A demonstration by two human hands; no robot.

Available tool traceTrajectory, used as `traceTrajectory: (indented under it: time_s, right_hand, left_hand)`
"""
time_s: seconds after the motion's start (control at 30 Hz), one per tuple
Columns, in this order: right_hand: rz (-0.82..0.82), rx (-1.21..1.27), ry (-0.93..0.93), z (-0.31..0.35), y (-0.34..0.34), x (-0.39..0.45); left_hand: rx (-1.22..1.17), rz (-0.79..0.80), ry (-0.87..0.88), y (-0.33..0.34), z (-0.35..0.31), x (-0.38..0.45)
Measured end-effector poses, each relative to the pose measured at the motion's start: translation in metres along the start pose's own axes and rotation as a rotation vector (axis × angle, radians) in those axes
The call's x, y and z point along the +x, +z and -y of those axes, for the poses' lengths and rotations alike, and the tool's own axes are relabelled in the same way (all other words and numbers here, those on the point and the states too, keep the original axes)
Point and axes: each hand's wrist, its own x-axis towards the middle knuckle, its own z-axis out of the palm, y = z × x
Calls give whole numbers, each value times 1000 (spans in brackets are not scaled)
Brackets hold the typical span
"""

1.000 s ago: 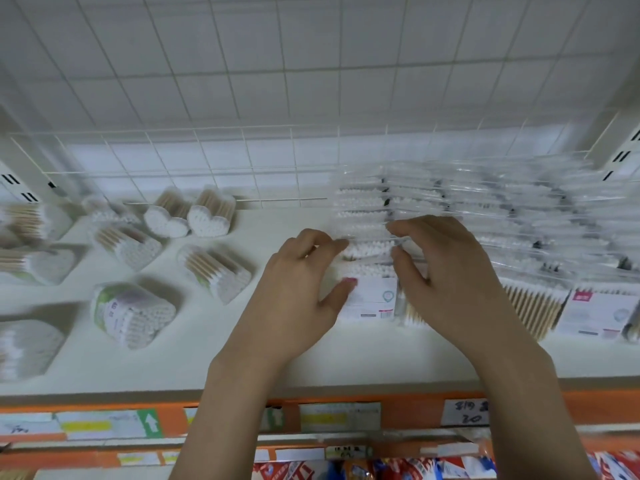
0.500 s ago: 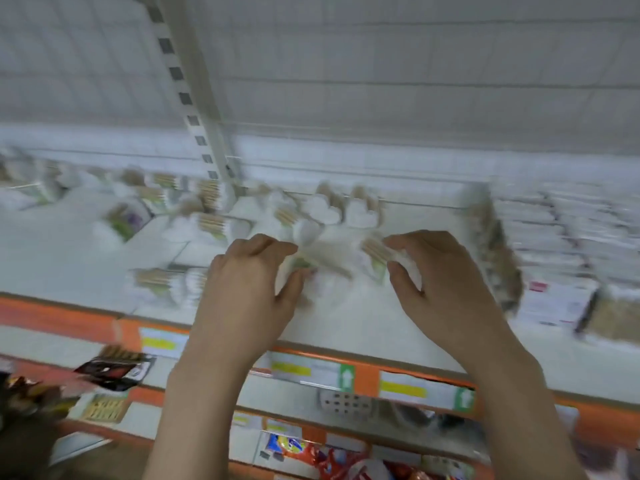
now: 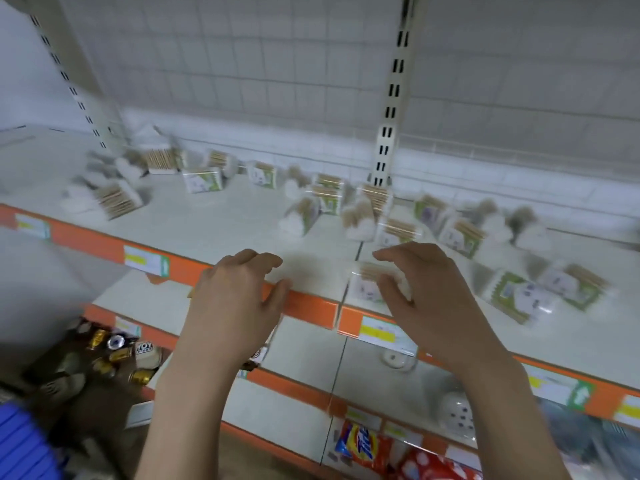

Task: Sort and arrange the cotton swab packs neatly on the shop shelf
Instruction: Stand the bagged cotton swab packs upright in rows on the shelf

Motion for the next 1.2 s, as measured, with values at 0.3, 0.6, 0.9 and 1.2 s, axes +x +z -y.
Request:
traceTrajectory:
  time_s: [0.3,0.6,0.9,1.2]
  right_hand:
    - [17,-63,-24,18,25,34]
    - [66,8,-65,29,67,83]
    - [79,10,-71,58,112,132]
    - [58,-52,2,136,182,195]
  left_hand:
    - [-41,8,-21,-1,37,22]
    - [66,12,-59,-14,74,55]
    - [64,46,-68,-13,134,89]
    - [2,116,45,-39,249,160]
